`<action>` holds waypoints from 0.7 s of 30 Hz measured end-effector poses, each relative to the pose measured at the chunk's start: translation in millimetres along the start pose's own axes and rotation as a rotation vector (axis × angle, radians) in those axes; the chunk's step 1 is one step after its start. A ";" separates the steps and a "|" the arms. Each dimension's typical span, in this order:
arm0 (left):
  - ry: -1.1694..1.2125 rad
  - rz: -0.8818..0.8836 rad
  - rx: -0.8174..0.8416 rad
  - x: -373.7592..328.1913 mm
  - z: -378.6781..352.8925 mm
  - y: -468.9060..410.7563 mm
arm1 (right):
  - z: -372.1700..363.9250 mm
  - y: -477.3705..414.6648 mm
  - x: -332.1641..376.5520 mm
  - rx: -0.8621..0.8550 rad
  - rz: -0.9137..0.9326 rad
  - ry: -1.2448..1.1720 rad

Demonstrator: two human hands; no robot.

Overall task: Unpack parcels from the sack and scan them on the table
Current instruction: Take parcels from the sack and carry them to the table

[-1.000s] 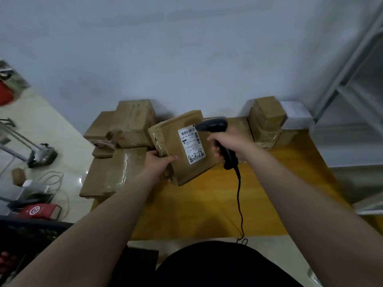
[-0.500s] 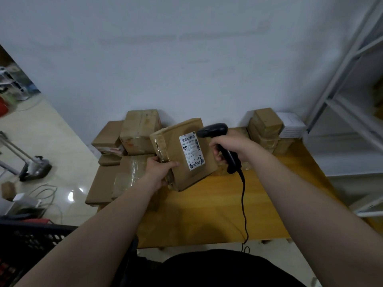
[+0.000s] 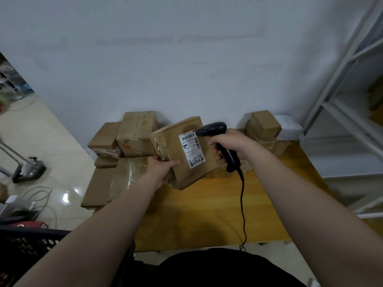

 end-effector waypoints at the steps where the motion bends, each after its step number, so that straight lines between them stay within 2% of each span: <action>1: -0.006 0.001 -0.002 -0.4 -0.6 -1.8 | 0.9 -0.6 0.2 -0.003 0.002 -0.004; 7: -0.037 0.009 -0.001 1.3 -11.0 -7.0 | 16.4 -11.3 -10.2 -0.039 -0.021 0.020; 12: -0.110 0.040 -0.008 13.6 -29.7 -8.9 | 62.4 -35.1 -47.7 -0.390 -0.042 0.227; 14: -0.150 0.044 0.005 23.0 -40.0 -9.3 | 84.8 -42.2 -76.7 -0.458 -0.087 0.298; 17: -0.222 0.052 0.077 40.5 -60.6 -8.4 | 108.9 -50.2 -133.7 -0.476 -0.220 0.364; 21: -0.348 0.088 0.183 65.8 -96.7 -9.2 | 120.6 -59.0 -221.3 -0.338 -0.484 0.405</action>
Point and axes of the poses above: each hand's wrist, its own y-axis away from the middle knuckle, its own z-axis out of the back of the hand, x = y × z, the point moved 4 cm from there along -y, towards the middle knuckle, and after that the axes turned 2 degrees about y, right-handed, at the moved point
